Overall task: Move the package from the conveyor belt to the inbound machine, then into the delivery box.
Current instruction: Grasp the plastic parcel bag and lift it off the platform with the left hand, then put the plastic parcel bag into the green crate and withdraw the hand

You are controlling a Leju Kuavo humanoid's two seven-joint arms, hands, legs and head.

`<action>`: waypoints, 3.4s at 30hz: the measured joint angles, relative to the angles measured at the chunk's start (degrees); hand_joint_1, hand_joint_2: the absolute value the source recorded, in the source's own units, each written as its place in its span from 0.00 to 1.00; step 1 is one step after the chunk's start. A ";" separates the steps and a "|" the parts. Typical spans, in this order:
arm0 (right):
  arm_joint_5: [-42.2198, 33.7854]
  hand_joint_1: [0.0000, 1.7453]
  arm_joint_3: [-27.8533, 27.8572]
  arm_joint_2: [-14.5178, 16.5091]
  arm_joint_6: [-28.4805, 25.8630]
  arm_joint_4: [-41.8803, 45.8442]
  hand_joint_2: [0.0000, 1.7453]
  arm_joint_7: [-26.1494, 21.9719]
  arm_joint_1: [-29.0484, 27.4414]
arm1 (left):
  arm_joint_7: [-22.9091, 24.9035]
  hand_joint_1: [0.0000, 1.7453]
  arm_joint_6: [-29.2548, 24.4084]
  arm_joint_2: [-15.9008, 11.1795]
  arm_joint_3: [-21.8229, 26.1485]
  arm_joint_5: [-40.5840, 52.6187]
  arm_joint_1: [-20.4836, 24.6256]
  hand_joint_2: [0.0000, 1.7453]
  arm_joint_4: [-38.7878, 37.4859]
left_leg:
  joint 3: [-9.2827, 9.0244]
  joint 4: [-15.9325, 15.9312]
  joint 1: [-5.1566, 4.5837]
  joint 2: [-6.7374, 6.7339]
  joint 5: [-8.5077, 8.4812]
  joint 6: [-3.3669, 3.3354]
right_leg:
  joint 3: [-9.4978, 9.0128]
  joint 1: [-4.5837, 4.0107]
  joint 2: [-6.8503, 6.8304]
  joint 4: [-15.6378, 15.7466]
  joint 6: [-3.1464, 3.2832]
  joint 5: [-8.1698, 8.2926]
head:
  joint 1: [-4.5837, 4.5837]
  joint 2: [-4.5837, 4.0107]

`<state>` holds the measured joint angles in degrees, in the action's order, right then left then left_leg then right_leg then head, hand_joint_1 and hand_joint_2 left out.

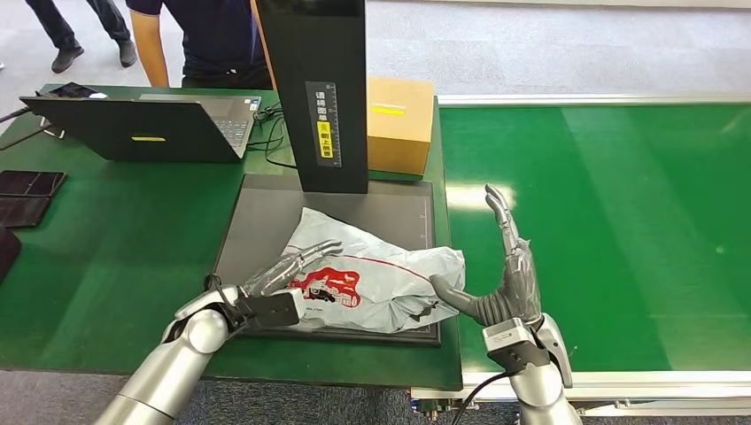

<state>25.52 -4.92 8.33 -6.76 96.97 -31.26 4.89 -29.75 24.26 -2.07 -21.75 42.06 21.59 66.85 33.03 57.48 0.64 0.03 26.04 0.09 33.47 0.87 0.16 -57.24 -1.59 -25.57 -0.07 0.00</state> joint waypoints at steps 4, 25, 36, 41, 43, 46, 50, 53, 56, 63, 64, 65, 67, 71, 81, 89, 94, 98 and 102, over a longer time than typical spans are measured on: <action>-0.67 0.00 0.00 0.00 -0.43 -0.14 1.00 0.08 0.23 | -0.80 0.00 3.16 -2.31 -1.33 -0.20 1.17 1.00 -1.68 | -0.01 0.00 0.00 0.00 0.00 0.00 | -0.01 0.00 -0.01 0.00 0.00 0.00 | -0.01 0.00; -0.84 0.00 0.48 0.00 -1.39 0.97 1.00 0.37 -1.49 | 3.03 1.00 -11.98 -0.04 -1.88 0.83 4.67 1.00 -7.80 | -0.09 0.00 -0.01 0.00 0.00 0.00 | -0.06 0.00 0.00 -0.02 0.01 0.01 | 0.00 0.00; -1.07 0.00 0.76 0.00 -1.44 0.78 1.00 -0.14 -1.54 | 0.07 1.00 -11.37 1.29 1.80 -6.26 3.01 1.00 -6.89 | -0.01 0.01 -0.01 0.00 0.00 0.00 | 0.01 0.01 0.00 -0.02 0.01 0.01 | 0.01 0.00; -1.19 0.00 0.76 0.00 -1.45 0.51 1.00 -0.15 -1.53 | -1.46 1.00 -9.29 1.80 4.01 -10.23 1.07 1.00 -4.26 | 0.03 0.00 -0.01 0.00 0.00 0.00 | 0.04 0.01 0.00 -0.02 0.01 0.00 | 0.00 0.00; -1.20 0.00 0.76 0.00 -1.43 0.49 1.00 -0.15 -1.52 | -1.84 1.00 -8.36 2.02 4.91 -11.55 0.28 1.00 -2.87 | 0.04 0.00 -0.01 0.00 0.00 0.00 | 0.05 0.01 0.00 -0.02 0.01 0.00 | 0.00 0.00; -1.05 0.00 0.77 0.05 -1.29 0.50 1.00 -0.03 -1.52 | -2.27 1.00 -7.13 2.26 6.29 -13.40 -0.83 1.00 -0.75 | 0.05 0.00 -0.01 0.00 0.00 0.00 | 0.06 0.01 0.00 -0.02 0.01 0.00 | -0.01 0.00; -0.68 0.00 0.77 0.32 -1.14 0.54 1.00 0.18 -1.52 | -3.26 1.00 -5.84 2.58 8.36 -16.06 -2.04 1.00 2.13 | 0.06 0.00 -0.01 0.00 0.00 0.00 | 0.07 0.01 0.00 -0.02 0.01 0.00 | 0.00 0.00; -0.52 0.00 0.79 0.55 -1.06 0.54 1.00 0.23 -1.52 | -3.76 1.00 -5.17 2.95 9.97 -17.39 -2.74 1.00 4.12 | 0.06 0.00 -0.01 0.00 0.00 0.00 | 0.08 0.00 0.00 -0.02 0.01 0.00 | 0.00 0.00; -0.29 0.00 0.80 0.77 -0.86 0.55 1.00 0.33 -1.51 | -3.98 1.00 -4.99 3.64 11.80 -18.46 -3.61 1.00 6.35 | 0.07 0.00 -0.01 0.00 0.00 0.00 | 0.09 0.01 0.00 -0.02 0.01 0.00 | -0.01 0.00; 0.20 0.00 0.96 1.10 -0.82 0.98 1.00 0.73 -1.52 | -4.31 1.00 -7.46 5.28 17.37 -22.46 -4.45 1.00 10.42 | 0.08 0.00 -0.01 0.00 0.00 0.00 | 0.10 0.01 0.00 -0.02 0.01 0.00 | -0.01 0.00; 0.26 0.00 1.02 1.11 -0.82 0.99 1.00 0.74 -1.51 | -4.20 1.00 -8.10 5.42 18.15 -22.71 -4.43 1.00 10.69 | 0.08 0.00 -0.01 0.00 0.00 0.00 | 0.11 0.01 0.00 -0.02 0.01 0.00 | -0.01 0.00; 0.31 0.00 1.07 1.11 -0.82 0.99 1.00 0.74 -1.51 | -4.00 1.00 -8.83 5.54 18.93 -22.87 -4.39 1.00 10.89 | 0.08 0.00 -0.01 0.00 0.00 0.00 | 0.11 0.00 0.00 -0.02 0.01 0.00 | 0.00 0.00; 0.42 0.00 1.17 1.12 -0.82 0.99 1.00 0.73 -1.51 | -3.47 1.00 -10.42 5.76 20.46 -23.03 -4.29 1.00 11.10 | 0.08 0.00 0.00 0.00 0.00 0.00 | 0.11 0.00 0.00 -0.02 0.01 0.00 | 0.00 0.00; 0.62 0.00 1.57 1.44 -0.73 0.99 1.00 0.72 -1.52 | -2.04 1.00 -15.66 6.17 23.55 -22.10 -3.99 1.00 11.13 | 0.09 0.00 0.00 0.00 0.00 0.00 | 0.12 0.00 0.00 -0.02 0.01 0.00 | -0.01 0.00; 1.12 0.00 2.07 1.90 -1.02 0.99 1.00 0.37 -1.51 | 1.71 1.00 -38.50 5.83 32.72 -13.01 -0.17 1.00 6.06 | 0.12 0.00 0.00 0.00 0.00 0.01 | 0.15 0.00 0.00 -0.03 0.01 0.00 | 0.00 0.00; 1.26 0.00 2.27 1.91 -1.55 0.99 1.00 0.02 -1.52 | 2.38 1.00 -46.57 3.93 38.47 -10.56 2.60 1.00 -0.97 | 0.17 0.00 0.00 -0.01 0.00 0.01 | 0.19 0.00 0.01 -0.04 0.01 0.00 | -0.01 0.00; 1.47 0.00 2.44 1.90 -1.79 0.99 1.00 0.02 -1.51 | 6.80 1.00 -54.71 2.46 40.04 -1.66 3.22 1.00 -2.47 | 0.20 0.00 0.00 -0.01 0.00 0.01 | 0.23 0.00 0.01 -0.04 0.02 0.00 | 0.00 0.00; 1.56 0.00 2.45 1.90 -2.27 0.99 1.00 0.03 -1.52 | 13.79 1.00 -60.50 1.37 40.39 10.53 3.78 1.00 -3.56 | 0.22 0.01 0.00 -0.01 0.00 0.01 | 0.25 0.00 0.00 -0.04 0.02 0.00 | 0.00 0.00; 1.67 0.00 2.45 1.91 -2.22 1.00 1.00 0.25 -1.52 | 20.93 1.00 -60.95 0.36 40.55 21.40 5.21 1.00 -5.85 | 0.22 0.01 0.00 0.00 -0.01 0.01 | 0.25 0.00 0.01 -0.04 0.02 0.00 | -0.01 0.00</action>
<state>27.20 -2.47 10.23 -8.98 97.97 -31.01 3.37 -8.83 -36.69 -1.71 18.80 63.45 26.80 61.00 33.25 57.48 0.64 0.03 26.03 0.09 33.71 0.87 0.17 -57.28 -1.57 -25.57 -0.08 0.00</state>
